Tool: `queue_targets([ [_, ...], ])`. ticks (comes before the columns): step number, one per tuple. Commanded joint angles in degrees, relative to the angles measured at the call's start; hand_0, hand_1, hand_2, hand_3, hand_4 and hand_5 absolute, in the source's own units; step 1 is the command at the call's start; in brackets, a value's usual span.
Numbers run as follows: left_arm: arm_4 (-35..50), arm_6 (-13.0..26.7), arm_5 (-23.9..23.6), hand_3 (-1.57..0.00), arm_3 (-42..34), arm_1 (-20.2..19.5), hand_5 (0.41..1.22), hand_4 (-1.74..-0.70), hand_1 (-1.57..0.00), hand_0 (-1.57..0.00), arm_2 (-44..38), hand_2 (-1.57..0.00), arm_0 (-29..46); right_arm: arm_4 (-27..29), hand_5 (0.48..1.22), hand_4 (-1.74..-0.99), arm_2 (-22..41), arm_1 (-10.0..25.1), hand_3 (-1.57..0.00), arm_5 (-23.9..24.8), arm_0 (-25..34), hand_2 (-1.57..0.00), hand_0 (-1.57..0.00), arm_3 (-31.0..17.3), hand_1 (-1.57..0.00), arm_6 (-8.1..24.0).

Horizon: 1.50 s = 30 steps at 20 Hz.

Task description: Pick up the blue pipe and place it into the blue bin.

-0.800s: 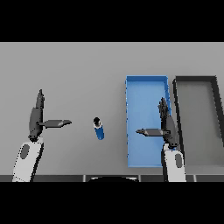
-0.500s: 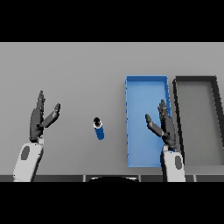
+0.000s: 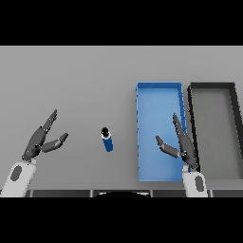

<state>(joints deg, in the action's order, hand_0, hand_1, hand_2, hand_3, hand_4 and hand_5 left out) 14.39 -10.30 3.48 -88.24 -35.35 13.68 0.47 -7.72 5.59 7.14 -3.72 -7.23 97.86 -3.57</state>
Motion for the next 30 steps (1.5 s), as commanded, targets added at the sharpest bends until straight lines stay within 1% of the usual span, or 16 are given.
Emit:
queue_targets([
  [1, -0.2, -0.5, 1.3, 0.00, -0.9, -0.8, 0.587, -1.02, 0.00, 0.00, 0.6, 0.00, 0.1, 0.3, 0.587, -1.216, -0.2, 0.5, 0.00, -0.3, 0.1, 0.00, 0.00, 0.7, 0.00, -0.1],
  [3, -0.9, 1.0, 3.1, 0.00, -3.2, -1.5, 0.573, -1.02, 0.00, 0.00, 2.8, 0.00, 0.2, 0.4, 0.589, -1.220, 0.0, 0.6, 0.00, -0.6, 0.7, 0.00, 0.00, 0.8, 0.00, 0.4],
  [6, -1.4, 3.9, 6.1, 0.00, -6.4, -2.8, 0.532, -1.04, 0.00, 0.00, 5.8, 0.00, 0.9, -0.1, 0.603, -1.225, 0.4, 0.5, 0.00, -0.7, 0.6, 0.00, 0.00, 0.5, 0.00, -1.9],
  [8, -1.1, 6.8, 7.7, 0.00, -7.2, -2.4, 0.498, -1.06, 0.00, 0.00, 7.7, 0.00, 0.0, 0.2, 0.604, -1.233, 0.1, 0.5, 0.00, -0.8, 0.9, 0.00, 0.00, 0.3, 0.00, -1.6],
  [10, -2.2, 7.9, 8.3, 0.00, -8.1, -1.0, 0.480, -1.09, 0.00, 0.00, 9.9, 0.00, -0.7, 0.3, 0.607, -1.244, -0.4, 0.7, 0.00, -0.7, 1.6, 0.00, 0.00, -0.7, 0.00, -1.7],
  [12, -3.6, 7.9, 9.0, 0.00, -7.5, 0.4, 0.463, -1.09, 0.00, 0.00, 11.8, 0.00, -1.3, 0.4, 0.616, -1.256, 0.0, 0.7, 0.00, -1.0, 0.9, 0.00, 0.00, 0.2, 0.00, -2.4],
  [14, -5.4, 8.1, 9.0, 0.00, -7.0, 2.5, 0.447, -1.10, 0.00, 0.00, 13.8, 0.00, -2.2, 0.5, 0.617, -1.262, 0.1, 0.2, 0.00, -0.9, 0.7, 0.00, 0.00, 0.3, 0.00, -1.7],
  [15, -5.4, 7.9, 9.2, 0.00, -6.9, 3.5, 0.447, -1.11, 0.00, 0.00, 14.5, 0.00, -2.4, 0.5, 0.617, -1.263, 0.1, 0.1, 0.00, -0.9, 0.3, 0.00, 0.00, 0.4, 0.00, -2.3],
  [18, -6.3, 7.8, 9.3, 0.00, -5.6, 6.0, 0.446, -1.12, 0.00, 0.00, 16.0, 0.00, -3.4, 1.5, 0.617, -1.272, -0.4, 0.6, 0.00, -1.3, 0.2, 0.00, 0.00, 1.4, 0.00, -2.0],
  [19, -6.7, 9.3, 9.1, 0.00, -4.1, 7.5, 0.446, -1.12, 0.00, 0.00, 16.5, 0.00, -4.6, 1.3, 0.616, -1.271, -0.1, 0.1, 0.00, -1.1, 0.4, 0.00, 0.00, 1.3, 0.00, -0.8],
  [20, -7.5, 10.0, 8.6, 0.00, -3.2, 8.9, 0.446, -1.12, 0.00, 0.00, 17.2, 0.00, -5.4, 1.4, 0.615, -1.275, -0.5, 0.3, 0.00, -1.1, 0.3, 0.00, 0.00, 0.9, 0.00, -1.1],
  [23, -8.2, 10.2, 8.9, 0.00, 1.3, 13.1, 0.450, -1.12, 0.00, 0.00, 18.2, 0.00, -8.0, 1.6, 0.607, -1.273, -0.9, 0.7, 0.00, -1.2, 0.0, 0.00, 0.00, 0.8, 0.00, -1.6],
  [25, -9.0, 9.8, 8.9, 0.00, 4.1, 15.1, 0.444, -1.11, 0.00, 0.00, 18.6, 0.00, -9.6, 1.3, 0.603, -1.274, -0.5, 0.1, 0.00, -1.1, -0.4, 0.00, 0.00, 0.8, 0.00, -2.1],
  [27, -11.7, 7.7, 7.5, 0.00, 6.7, 16.9, 0.442, -1.08, 0.00, 0.00, 19.4, 0.00, -11.0, 0.7, 0.597, -1.265, -0.2, 0.3, 0.00, -0.9, -1.7, 0.00, 0.00, 1.4, 0.00, -2.7],
  [28, -12.1, 6.3, 7.1, 0.00, 7.5, 17.7, 0.445, -1.07, 0.00, 0.00, 19.5, 0.00, -11.2, 0.5, 0.598, -1.267, 0.0, -0.1, 0.00, -0.8, -1.3, 0.00, 0.00, 1.0, 0.00, -2.1],
  [30, -10.5, 5.1, 8.2, 0.00, 8.8, 19.5, 0.477, -1.09, 0.00, 0.00, 19.2, 0.00, -12.0, 1.5, 0.598, -1.264, -0.7, 0.3, 0.00, -1.3, -0.8, 0.00, 0.00, 0.5, 0.00, -1.7],
])
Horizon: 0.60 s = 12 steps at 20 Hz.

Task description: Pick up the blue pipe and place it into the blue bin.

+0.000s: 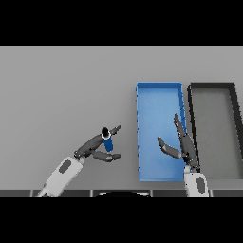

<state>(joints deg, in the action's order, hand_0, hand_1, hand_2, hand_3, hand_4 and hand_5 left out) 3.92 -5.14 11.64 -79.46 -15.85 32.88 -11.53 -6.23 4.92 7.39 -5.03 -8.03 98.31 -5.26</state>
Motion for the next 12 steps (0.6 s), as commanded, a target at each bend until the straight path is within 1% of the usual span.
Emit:
queue_targets([
  [1, 0.6, -0.3, 0.0, -0.02, 0.8, 1.0, 0.507, -1.11, 0.00, 0.00, -0.4, -0.02, -0.5, 0.2, 0.600, -1.267, -0.3, 0.3, 0.00, 0.0, 0.2, 0.00, 0.00, 0.2, 0.00, 0.1],
  [2, 1.7, -0.5, 0.1, -0.10, 1.6, 1.8, 0.550, -1.14, -0.03, 0.00, -1.1, -0.11, -1.0, -0.2, 0.601, -1.266, 0.0, 0.0, 0.00, 0.2, -0.4, 0.00, 0.00, 0.1, 0.00, -0.7],
  [3, 2.9, -0.8, 0.1, -0.26, 2.3, 2.8, 0.607, -1.21, -0.16, -0.02, -1.7, -0.29, -1.1, 0.0, 0.600, -1.261, -0.2, 0.2, 0.00, 0.2, -0.4, 0.00, 0.00, 0.4, 0.00, -0.6],
  [4, 4.3, -0.4, 0.1, -0.52, 2.8, 4.2, 0.730, -1.25, -0.35, -0.19, -2.1, -0.48, -1.0, -0.1, 0.600, -1.260, -0.1, 0.3, 0.00, 0.1, -0.6, 0.00, 0.00, 0.9, 0.00, -1.2],
  [5, 5.0, -0.4, -0.4, -0.72, 2.9, 4.9, 0.828, -1.35, -0.59, -0.44, -2.5, -0.70, -0.5, -0.2, 0.602, -1.259, -0.1, 0.2, 0.00, 0.2, -0.4, 0.00, 0.00, 0.7, 0.00, -1.2],
  [6, 4.8, -0.8, -1.0, -0.88, 2.8, 4.9, 0.906, -1.42, -0.79, -0.67, -2.7, -0.87, -0.6, -0.2, 0.605, -1.259, -0.1, 0.2, 0.00, 0.1, 0.3, 0.00, 0.00, 0.2, 0.00, -0.6],
  [7, 4.6, -1.0, -1.5, -1.00, 2.7, 5.2, 0.969, -1.48, -0.94, -0.85, -2.5, -1.01, 0.0, 0.0, 0.609, -1.261, -0.1, 0.1, 0.00, 0.0, -0.4, 0.00, 0.00, 0.2, 0.00, -1.5],
  [8, 4.8, -1.2, -1.8, -1.10, 2.3, 5.7, 1.020, -1.53, -1.07, -0.99, -2.5, -1.12, 0.2, 0.1, 0.611, -1.262, -0.2, 0.1, 0.00, 0.0, -0.3, 0.00, 0.00, 0.1, 0.00, -1.2],
  [9, 4.1, -2.0, -2.3, -1.16, 1.9, 5.5, 1.060, -1.57, -1.17, -1.11, -1.6, -1.21, 0.8, 0.0, 0.614, -1.259, -0.1, 0.2, 0.00, 0.0, -0.2, 0.00, 0.00, 0.5, 0.00, -1.2],
  [10, 2.8, -3.0, -3.4, -1.21, 1.9, 5.4, 1.092, -1.60, -1.25, -1.20, -1.2, -1.29, 0.6, 0.1, 0.614, -1.260, -0.1, 0.1, 0.00, 0.0, 0.0, 0.00, 0.00, 0.6, 0.00, -0.8],
  [12, 1.7, -3.6, -4.8, -1.31, 0.4, 5.2, 1.139, -1.65, -1.37, -1.33, -0.1, -1.39, 1.4, 0.2, 0.616, -1.255, -0.2, 0.6, 0.00, -0.4, 0.3, 0.00, 0.00, 0.3, 0.00, -0.3],
])
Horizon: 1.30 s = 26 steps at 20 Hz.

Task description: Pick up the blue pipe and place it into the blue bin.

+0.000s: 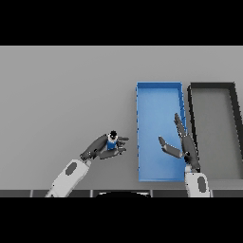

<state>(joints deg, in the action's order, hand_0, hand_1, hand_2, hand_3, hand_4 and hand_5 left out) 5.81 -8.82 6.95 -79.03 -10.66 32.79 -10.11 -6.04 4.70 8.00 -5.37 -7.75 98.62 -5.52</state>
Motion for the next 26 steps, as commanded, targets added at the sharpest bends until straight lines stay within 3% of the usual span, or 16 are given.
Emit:
queue_targets([
  [1, -0.1, -0.6, -0.1, -1.34, 0.4, 0.2, 1.155, -1.67, -1.41, -1.38, -0.1, -1.42, -0.6, -0.2, 0.619, -1.252, 0.2, 0.0, 0.00, -0.1, -0.1, 0.00, 0.00, 0.1, 0.00, -0.4],
  [7, 1.3, -2.2, -0.4, -1.43, -6.6, 1.1, 1.204, -1.71, -1.53, -1.52, 1.0, -1.53, -2.2, -1.7, 0.629, -1.239, 0.8, -0.7, 0.00, 0.9, -0.1, 0.00, 0.00, -0.2, 0.00, -0.4],
  [14, 3.2, 5.1, 1.1, -1.45, -13.2, 0.0, 1.217, -1.73, -1.56, -1.56, 2.2, -1.56, -5.4, -1.6, 0.640, -1.208, 0.2, 0.5, 0.00, 0.4, -0.2, 0.00, 0.00, -0.1, 0.00, -1.7],
  [16, 3.2, 5.5, 1.0, -1.44, -14.0, -0.1, 1.219, -1.73, -1.57, -1.56, 2.3, -1.57, -5.4, -1.5, 0.631, -1.189, 0.0, 0.7, 0.00, 0.5, -0.3, 0.00, 0.00, 0.0, 0.00, -1.3],
  [22, 3.3, 7.1, 1.5, -1.44, -14.4, -0.1, 1.219, -1.73, -1.57, -1.57, 3.0, -1.57, -4.9, 3.8, 0.629, -1.186, -0.7, 1.1, 0.00, -6.2, 5.8, 0.00, 0.00, -7.8, 0.00, -0.3],
  [26, 3.5, 6.8, 1.6, -1.44, -13.3, -0.4, 1.220, -1.73, -1.57, -1.57, 2.3, -1.57, -5.8, 5.6, 0.618, -1.197, -0.9, 0.7, 0.00, -8.6, 7.6, 0.00, 0.00, -10.9, 0.00, -2.9],
])
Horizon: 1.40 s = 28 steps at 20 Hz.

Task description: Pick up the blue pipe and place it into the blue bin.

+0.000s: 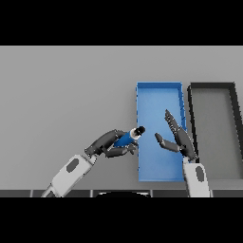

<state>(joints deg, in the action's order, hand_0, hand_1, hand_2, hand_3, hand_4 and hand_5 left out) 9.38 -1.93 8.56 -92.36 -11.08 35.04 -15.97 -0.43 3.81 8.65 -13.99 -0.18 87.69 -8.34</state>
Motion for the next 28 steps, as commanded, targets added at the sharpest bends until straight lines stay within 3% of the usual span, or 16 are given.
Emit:
queue_targets([
  [1, -0.5, 0.0, -0.3, -1.44, 0.2, 0.0, 1.220, -1.73, -1.57, -1.57, 0.1, -1.57, 0.0, 1.1, 0.619, -1.191, -0.4, 0.6, 0.00, -1.2, -0.4, 0.00, 0.00, 0.3, 0.00, -1.2],
  [3, -0.2, -0.7, 0.0, -1.44, 0.3, -0.3, 1.221, -1.73, -1.57, -1.57, 0.1, -1.57, 0.3, 7.6, 0.604, -1.197, -1.4, 1.9, 0.00, -5.9, 1.1, 0.00, 0.00, 2.5, 0.00, -0.7],
  [7, -0.6, 0.2, -0.6, -1.44, 0.1, 0.2, 1.221, -1.73, -1.57, -1.57, 0.9, -1.57, -0.4, 18.5, 0.550, -1.232, -0.6, 6.9, 0.00, -14.8, 4.6, 0.00, 0.00, 7.8, 0.00, 7.4],
  [10, 0.3, 0.1, -0.8, -1.44, -0.3, -0.2, 1.221, -1.73, -1.57, -1.57, 0.4, -1.57, -0.5, 22.4, 0.518, -1.274, 0.9, 10.8, 0.00, -19.1, 8.4, 0.00, 0.00, 11.5, 0.00, 10.7],
  [13, 0.1, -0.6, -0.6, -1.44, 0.1, -0.8, 1.221, -1.73, -1.57, -1.57, 0.9, -1.57, -0.1, 27.2, 0.522, -1.305, 3.6, 12.1, 0.00, -21.5, 11.6, 0.00, 0.00, 15.3, 0.00, 14.3],
  [16, -0.3, -0.3, -1.2, -1.44, 1.0, -0.4, 1.221, -1.73, -1.57, -1.57, 1.0, -1.57, -1.1, 28.6, 0.522, -1.295, 5.6, 13.2, 0.00, -22.7, 15.1, 0.00, 0.00, 17.6, 0.00, 17.0],
  [21, 1.0, -0.9, -0.6, -1.44, 1.3, -0.9, 1.221, -1.73, -1.57, -1.57, 0.8, -1.57, -1.9, 28.0, 0.532, -1.294, 9.4, 11.8, 0.00, -25.9, 20.5, 0.00, 0.00, 17.5, 0.00, 18.2],
  [28, 3.4, -2.5, 1.5, -1.51, 2.8, -1.2, 1.221, -1.73, -1.57, -1.57, 0.8, -1.57, -3.0, 26.9, 0.520, -1.226, 13.8, 6.3, 0.00, -26.4, 28.3, 0.00, 0.00, 13.2, 0.00, 22.4],
])
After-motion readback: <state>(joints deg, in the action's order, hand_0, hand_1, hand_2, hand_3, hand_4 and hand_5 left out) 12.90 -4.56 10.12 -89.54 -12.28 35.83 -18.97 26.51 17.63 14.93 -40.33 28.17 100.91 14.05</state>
